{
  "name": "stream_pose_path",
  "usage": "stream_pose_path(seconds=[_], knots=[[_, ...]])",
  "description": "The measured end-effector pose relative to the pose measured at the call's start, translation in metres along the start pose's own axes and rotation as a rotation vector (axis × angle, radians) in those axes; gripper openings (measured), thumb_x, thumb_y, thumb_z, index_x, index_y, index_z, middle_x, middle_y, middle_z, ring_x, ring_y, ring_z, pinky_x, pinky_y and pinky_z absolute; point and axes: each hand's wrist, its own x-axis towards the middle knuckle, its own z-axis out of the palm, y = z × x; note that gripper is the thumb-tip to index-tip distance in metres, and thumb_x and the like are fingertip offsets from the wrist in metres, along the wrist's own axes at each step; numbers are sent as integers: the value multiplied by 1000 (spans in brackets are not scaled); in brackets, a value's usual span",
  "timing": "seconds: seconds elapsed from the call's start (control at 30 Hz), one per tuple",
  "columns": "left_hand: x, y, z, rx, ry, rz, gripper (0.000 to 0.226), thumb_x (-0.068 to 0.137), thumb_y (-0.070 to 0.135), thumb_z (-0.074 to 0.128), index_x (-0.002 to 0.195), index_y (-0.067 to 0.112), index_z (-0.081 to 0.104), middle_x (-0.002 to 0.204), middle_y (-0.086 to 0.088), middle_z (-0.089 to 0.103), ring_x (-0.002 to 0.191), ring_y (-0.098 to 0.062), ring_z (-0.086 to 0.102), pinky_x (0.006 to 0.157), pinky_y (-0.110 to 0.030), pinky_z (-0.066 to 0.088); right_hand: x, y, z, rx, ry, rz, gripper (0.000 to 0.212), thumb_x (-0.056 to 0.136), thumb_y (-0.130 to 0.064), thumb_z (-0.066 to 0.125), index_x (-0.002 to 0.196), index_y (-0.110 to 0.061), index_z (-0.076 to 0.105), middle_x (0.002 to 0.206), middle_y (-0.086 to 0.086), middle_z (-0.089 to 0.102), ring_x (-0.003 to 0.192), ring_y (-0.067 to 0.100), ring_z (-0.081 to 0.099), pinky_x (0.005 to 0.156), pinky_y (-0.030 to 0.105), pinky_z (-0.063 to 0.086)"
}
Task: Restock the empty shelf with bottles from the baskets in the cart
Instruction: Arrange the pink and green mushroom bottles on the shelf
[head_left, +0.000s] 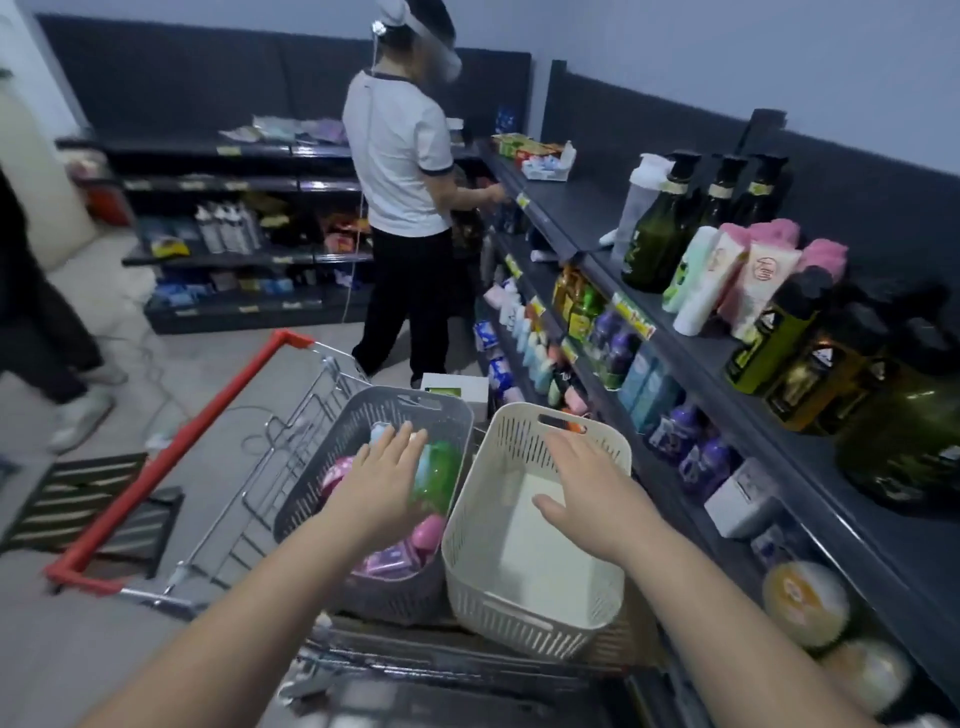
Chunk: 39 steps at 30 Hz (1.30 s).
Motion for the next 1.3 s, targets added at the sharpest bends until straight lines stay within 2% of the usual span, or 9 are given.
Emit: stream_pose_path(seconds=[0.2, 0.4, 0.53, 0.7, 0.8, 0.9, 1.0, 1.2, 1.3], knots=[[8, -38, 26, -58, -31, -135, 93, 93, 47, 54, 156, 22, -10, 163, -1, -16, 150, -20, -12, 117, -39, -7, 53, -7, 28, -1, -76, -88, 77, 94, -40, 56, 156, -20, 16, 162, -3, 18, 149, 17, 17, 122, 37, 20], [7, -59, 33, -75, -62, -260, 93, 93, 42, 57, 155, 20, -8, 163, -1, -13, 150, -19, -10, 123, -42, 1, 97, -32, 49, 2, -161, -234, 76, 95, -39, 56, 156, -18, 16, 161, -1, 20, 148, 19, 18, 122, 38, 19], [8, -64, 51, -103, -103, -276, 96, 92, 52, 55, 155, 21, -10, 163, 0, -14, 150, -19, -12, 122, -41, -4, 118, -43, 68, 9, -224, -297, 79, 93, -40, 58, 156, -18, 16, 161, 0, 21, 148, 20, 21, 122, 40, 22], [26, -80, 75, -122, -165, -298, 94, 92, 45, 57, 155, 21, -8, 163, -4, -13, 150, -21, -12, 122, -42, -3, 135, -49, 99, 7, -315, -309, 80, 94, -39, 59, 156, -16, 16, 162, 3, 20, 149, 21, 19, 123, 38, 17], [46, -95, 85, -212, -144, -331, 88, 93, 44, 56, 156, 20, 0, 164, -3, -4, 151, -23, -1, 118, -39, -2, 146, -49, 115, 16, -343, -279, 79, 94, -39, 60, 156, -17, 17, 161, 2, 22, 148, 20, 20, 122, 37, 16], [69, -109, 96, -290, -114, -368, 88, 87, 44, 63, 155, 21, 12, 161, -3, 11, 147, -23, 18, 121, -44, 18, 156, -49, 131, 50, -383, -199, 78, 95, -37, 58, 157, -17, 14, 162, 2, 19, 149, 21, 19, 123, 38, 16], [90, -124, 103, -370, -90, -372, 81, 88, 40, 63, 153, 19, 20, 154, -6, 22, 139, -23, 32, 117, -42, 30, 169, -52, 149, 58, -426, -122, 79, 95, -35, 57, 157, -15, 13, 163, 4, 19, 149, 21, 19, 123, 37, 16], [114, -154, 123, -645, -54, -474, 84, 86, 32, 69, 153, 20, 21, 148, -3, 18, 137, -24, 29, 117, -41, 30, 194, -79, 182, 168, -438, 1, 72, 93, -28, 60, 154, -18, 23, 155, 1, 30, 140, 21, 35, 117, 36, 29], [118, -162, 134, -737, -56, -490, 94, 79, 33, 76, 153, 21, 19, 144, -8, 26, 137, -26, 28, 116, -42, 27, 200, -95, 204, 202, -481, 45, 68, 94, -30, 57, 152, -17, 26, 152, 2, 35, 138, 22, 36, 116, 34, 30]])
